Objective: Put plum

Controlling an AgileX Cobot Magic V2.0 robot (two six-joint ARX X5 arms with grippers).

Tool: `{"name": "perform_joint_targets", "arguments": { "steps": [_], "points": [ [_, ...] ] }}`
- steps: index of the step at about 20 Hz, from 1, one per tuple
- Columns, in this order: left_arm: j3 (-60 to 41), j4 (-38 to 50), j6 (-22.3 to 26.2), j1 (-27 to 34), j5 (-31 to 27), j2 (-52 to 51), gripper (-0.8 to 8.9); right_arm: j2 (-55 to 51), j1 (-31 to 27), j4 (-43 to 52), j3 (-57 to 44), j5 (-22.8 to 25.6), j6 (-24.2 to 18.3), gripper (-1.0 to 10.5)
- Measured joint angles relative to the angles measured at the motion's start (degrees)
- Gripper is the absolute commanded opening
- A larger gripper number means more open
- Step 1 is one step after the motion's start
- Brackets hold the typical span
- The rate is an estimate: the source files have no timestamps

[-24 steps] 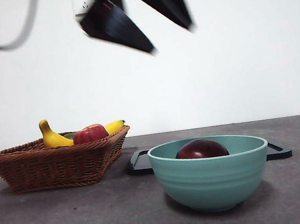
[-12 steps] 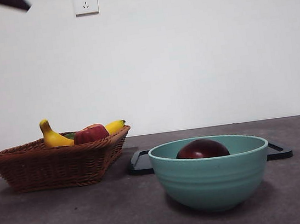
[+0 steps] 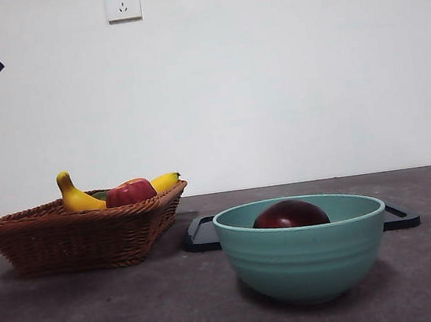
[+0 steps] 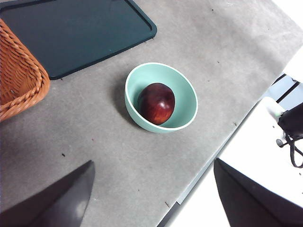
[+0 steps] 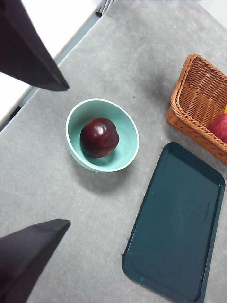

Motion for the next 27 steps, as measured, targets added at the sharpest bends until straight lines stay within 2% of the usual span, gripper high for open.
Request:
{"name": "perform_joint_targets", "arguments": {
  "steps": [6, 9, 13, 16, 19, 25, 27],
  "points": [
    [0.00, 0.07, -0.02, 0.00, 0.00, 0.00, 4.04, 3.48, 2.45, 0.17, 0.00, 0.02, 2.45, 4.3],
    [0.00, 0.13, -0.02, 0.00, 0.00, 0.00, 4.04, 8.87, 4.79, 4.52, -0.61, 0.31, 4.13, 4.3],
    [0.00, 0.13, -0.02, 0.00, 0.00, 0.00, 4.04, 16.00, 9.81, 10.84, -2.99, 5.40, 6.54, 4.3],
    [0.00, 0.13, -0.02, 0.00, 0.00, 0.00, 4.04, 22.12, 14.29, 17.64, -6.36, 8.85, 8.57, 3.7],
    [0.00, 0.13, -0.02, 0.00, 0.00, 0.00, 4.04, 27.69, 18.43, 25.03, -8.02, 12.24, 10.60, 3.6],
    [0.00, 0.13, -0.02, 0.00, 0.00, 0.00, 4.04, 38.05, 24.30, 33.29, -8.52, 19.82, 12.61, 2.4],
    [0.00, 0.13, -0.02, 0.00, 0.00, 0.00, 4.04, 40.65, 25.20, 35.41, -8.52, 21.38, 13.07, 1.3]
  ]
}}
